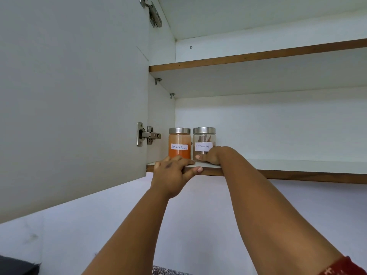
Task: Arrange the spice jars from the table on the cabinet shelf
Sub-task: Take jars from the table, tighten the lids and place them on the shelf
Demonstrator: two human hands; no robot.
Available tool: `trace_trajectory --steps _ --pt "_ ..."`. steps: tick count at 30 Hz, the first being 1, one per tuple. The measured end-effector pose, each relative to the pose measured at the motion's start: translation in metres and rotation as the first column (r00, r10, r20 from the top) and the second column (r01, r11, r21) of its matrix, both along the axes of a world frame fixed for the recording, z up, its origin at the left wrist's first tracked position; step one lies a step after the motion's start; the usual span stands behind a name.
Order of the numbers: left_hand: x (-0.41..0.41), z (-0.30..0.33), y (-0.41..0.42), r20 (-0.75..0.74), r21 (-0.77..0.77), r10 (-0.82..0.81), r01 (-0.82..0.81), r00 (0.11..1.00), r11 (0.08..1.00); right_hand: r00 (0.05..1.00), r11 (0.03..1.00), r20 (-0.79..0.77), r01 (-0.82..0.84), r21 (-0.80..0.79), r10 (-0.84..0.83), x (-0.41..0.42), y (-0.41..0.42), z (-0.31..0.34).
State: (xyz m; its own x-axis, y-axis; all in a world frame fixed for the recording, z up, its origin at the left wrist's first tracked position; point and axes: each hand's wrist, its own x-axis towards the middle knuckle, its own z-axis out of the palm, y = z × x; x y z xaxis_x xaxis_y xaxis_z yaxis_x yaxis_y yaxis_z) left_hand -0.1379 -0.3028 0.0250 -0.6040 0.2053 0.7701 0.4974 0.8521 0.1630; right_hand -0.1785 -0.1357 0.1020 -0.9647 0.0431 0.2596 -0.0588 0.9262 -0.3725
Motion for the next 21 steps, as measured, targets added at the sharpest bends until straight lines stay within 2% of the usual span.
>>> trace_trajectory --steps 21 --pt "0.0025 -0.0004 0.0029 0.008 0.013 0.001 -0.001 1.0 1.0 0.999 0.997 -0.038 0.036 -0.068 -0.039 -0.0046 -0.0018 -0.0066"
